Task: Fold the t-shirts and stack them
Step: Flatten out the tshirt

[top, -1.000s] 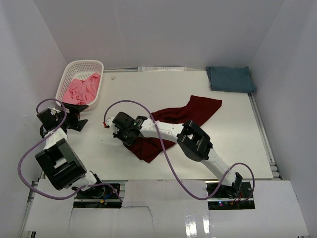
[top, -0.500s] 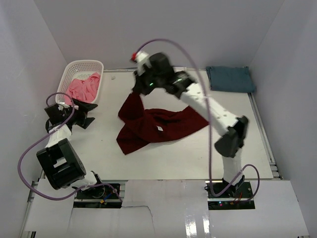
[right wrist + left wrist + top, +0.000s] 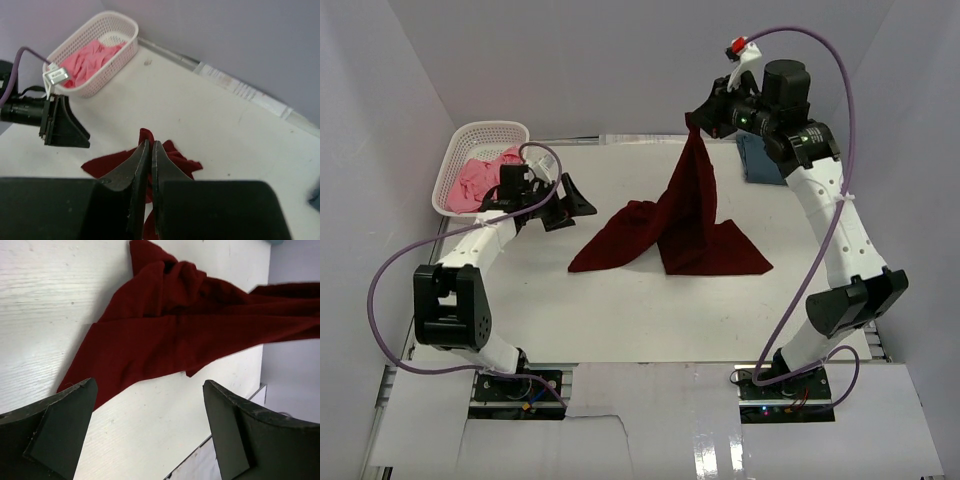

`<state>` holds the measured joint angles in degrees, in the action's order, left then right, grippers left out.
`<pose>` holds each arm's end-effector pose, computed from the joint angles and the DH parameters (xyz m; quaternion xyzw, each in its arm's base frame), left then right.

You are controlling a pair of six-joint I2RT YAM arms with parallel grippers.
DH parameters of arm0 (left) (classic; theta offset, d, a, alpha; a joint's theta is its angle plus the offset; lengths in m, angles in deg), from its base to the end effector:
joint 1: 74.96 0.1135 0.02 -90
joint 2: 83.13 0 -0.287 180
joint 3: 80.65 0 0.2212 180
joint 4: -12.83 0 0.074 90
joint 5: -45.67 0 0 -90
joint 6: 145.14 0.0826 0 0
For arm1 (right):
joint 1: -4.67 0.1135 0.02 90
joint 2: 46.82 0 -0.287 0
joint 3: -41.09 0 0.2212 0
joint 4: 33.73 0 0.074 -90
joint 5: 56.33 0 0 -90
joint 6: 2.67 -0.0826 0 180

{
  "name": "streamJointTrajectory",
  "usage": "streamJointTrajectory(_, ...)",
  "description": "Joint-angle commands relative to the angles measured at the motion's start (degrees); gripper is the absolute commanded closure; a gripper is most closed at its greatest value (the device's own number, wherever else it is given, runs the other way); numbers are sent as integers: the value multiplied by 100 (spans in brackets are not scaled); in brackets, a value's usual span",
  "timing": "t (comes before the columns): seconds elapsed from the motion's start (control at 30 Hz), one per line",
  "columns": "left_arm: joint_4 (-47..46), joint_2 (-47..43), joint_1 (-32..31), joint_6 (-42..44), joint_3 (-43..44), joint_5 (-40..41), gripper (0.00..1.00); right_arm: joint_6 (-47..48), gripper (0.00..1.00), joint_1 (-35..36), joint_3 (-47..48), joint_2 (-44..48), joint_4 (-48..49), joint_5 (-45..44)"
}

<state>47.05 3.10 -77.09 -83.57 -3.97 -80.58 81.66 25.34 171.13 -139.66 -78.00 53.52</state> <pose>0.3188 -0.0607 0.2659 -0.0799 0.8789 -0.3743 0.2845 0.3278 0.1537 0.5152 -0.2095 0.7169 0.2744 0.6057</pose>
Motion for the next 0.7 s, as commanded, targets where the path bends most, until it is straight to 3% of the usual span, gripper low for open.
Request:
streamJointTrajectory(0.0,577,366,-322,548,504,251,2,-48,92,-28,-171,-155,32,773)
streamJointTrajectory(0.2,815,439,-613,583,454,399,2,-31,92,-28,-593,-147,217,801)
streamJointTrajectory(0.47,1035,-720,-762,1831,-476,2515,7,31,92,-28,-549,-287,155,809)
streamJointTrajectory(0.67,903,-1513,-841,2332,-1137,2878,6,-39,92,-28,-470,-411,181,915)
